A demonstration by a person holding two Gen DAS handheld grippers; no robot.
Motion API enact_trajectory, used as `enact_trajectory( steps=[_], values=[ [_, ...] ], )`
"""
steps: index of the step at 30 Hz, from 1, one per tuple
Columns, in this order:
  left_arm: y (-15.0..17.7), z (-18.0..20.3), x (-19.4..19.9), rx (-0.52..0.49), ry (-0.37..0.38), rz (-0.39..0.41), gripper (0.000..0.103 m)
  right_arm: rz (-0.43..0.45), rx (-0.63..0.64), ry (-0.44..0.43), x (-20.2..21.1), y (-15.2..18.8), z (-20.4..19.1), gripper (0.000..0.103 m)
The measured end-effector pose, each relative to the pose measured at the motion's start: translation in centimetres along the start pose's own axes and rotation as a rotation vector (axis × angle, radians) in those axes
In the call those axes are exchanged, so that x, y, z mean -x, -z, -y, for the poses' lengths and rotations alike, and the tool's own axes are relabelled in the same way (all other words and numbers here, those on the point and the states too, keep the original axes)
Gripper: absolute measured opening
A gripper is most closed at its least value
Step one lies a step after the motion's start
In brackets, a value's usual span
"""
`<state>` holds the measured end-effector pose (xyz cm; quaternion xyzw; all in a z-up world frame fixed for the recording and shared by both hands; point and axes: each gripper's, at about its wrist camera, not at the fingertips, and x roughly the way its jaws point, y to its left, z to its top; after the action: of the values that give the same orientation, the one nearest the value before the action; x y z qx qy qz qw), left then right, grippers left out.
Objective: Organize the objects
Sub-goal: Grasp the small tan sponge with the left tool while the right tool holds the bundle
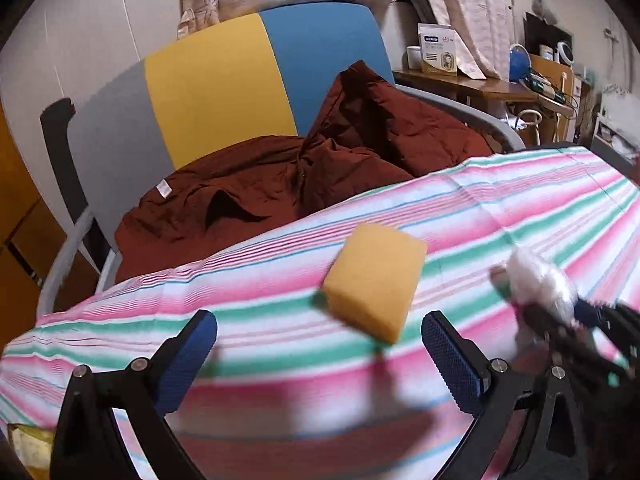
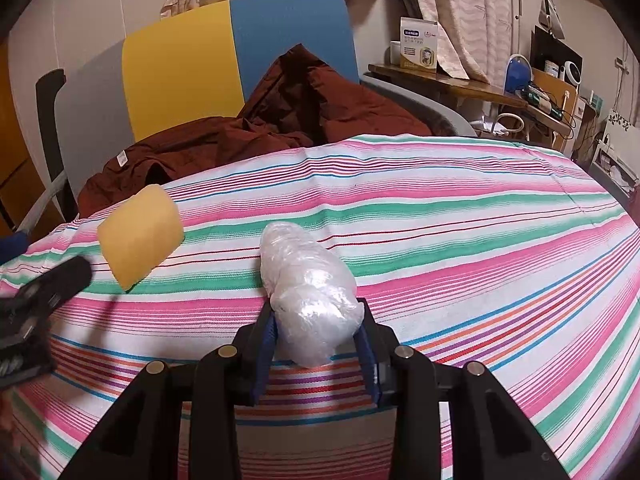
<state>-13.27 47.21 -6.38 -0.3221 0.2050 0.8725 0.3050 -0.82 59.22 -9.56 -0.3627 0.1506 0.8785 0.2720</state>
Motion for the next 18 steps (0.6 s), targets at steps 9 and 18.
enact_trajectory(
  steps=[9, 18],
  values=[
    [-1.2, 2.1, -4.0, -0.041, 0.019, -0.021, 0.096, 0.008, 0.004, 0.013, 0.0, 0.2, -0.2, 0.037],
    [-0.4, 1.7, -3.7, -0.011, 0.124, -0.024, 0.057, 0.018, 0.007, 0.04, 0.1, 0.2, -0.3, 0.037]
  ],
)
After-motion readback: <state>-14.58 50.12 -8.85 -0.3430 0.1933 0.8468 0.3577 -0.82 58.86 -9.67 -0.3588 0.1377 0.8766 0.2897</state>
